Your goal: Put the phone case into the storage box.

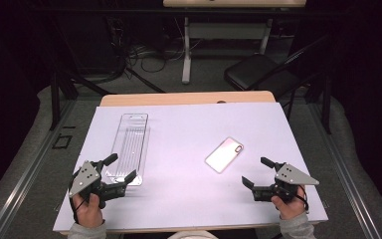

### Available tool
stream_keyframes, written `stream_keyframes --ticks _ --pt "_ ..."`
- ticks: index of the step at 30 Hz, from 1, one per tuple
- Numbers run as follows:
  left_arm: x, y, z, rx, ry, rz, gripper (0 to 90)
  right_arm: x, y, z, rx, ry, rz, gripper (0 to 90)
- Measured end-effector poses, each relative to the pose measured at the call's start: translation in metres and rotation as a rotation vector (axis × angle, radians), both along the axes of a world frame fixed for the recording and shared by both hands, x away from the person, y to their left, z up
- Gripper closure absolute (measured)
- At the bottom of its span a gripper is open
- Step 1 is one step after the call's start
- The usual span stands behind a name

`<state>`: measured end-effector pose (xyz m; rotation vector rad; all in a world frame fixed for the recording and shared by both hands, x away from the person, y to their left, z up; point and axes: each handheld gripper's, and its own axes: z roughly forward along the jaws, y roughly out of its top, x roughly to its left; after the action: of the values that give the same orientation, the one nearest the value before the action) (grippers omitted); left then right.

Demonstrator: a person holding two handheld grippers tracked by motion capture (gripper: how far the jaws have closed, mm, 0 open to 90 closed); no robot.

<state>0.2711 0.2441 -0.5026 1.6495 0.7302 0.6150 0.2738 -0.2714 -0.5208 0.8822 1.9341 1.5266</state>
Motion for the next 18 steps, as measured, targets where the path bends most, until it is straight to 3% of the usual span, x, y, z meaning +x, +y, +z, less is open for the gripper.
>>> stream_keyframes --ticks 7,9,12,18 --pt "0.0009 -0.0022 0.0004 0.012 0.001 -0.007 14.7 0.0018 0.0018 0.0010 -0.003 0.023 -0.001 5.8" --pt "0.0022 -0.0034 0.0000 0.008 0.010 -0.009 14.7 0.0030 0.0025 0.0011 0.004 0.050 -0.001 3.9" --pt "0.0036 -0.0041 -0.0002 0.004 0.018 -0.006 14.5 0.0030 0.0030 0.0025 -0.008 0.045 -0.017 2.1" --pt "0.0045 -0.0064 0.0014 0.025 0.030 -0.012 8.6 0.0089 0.0051 0.0094 0.004 0.071 -0.045 0.0"
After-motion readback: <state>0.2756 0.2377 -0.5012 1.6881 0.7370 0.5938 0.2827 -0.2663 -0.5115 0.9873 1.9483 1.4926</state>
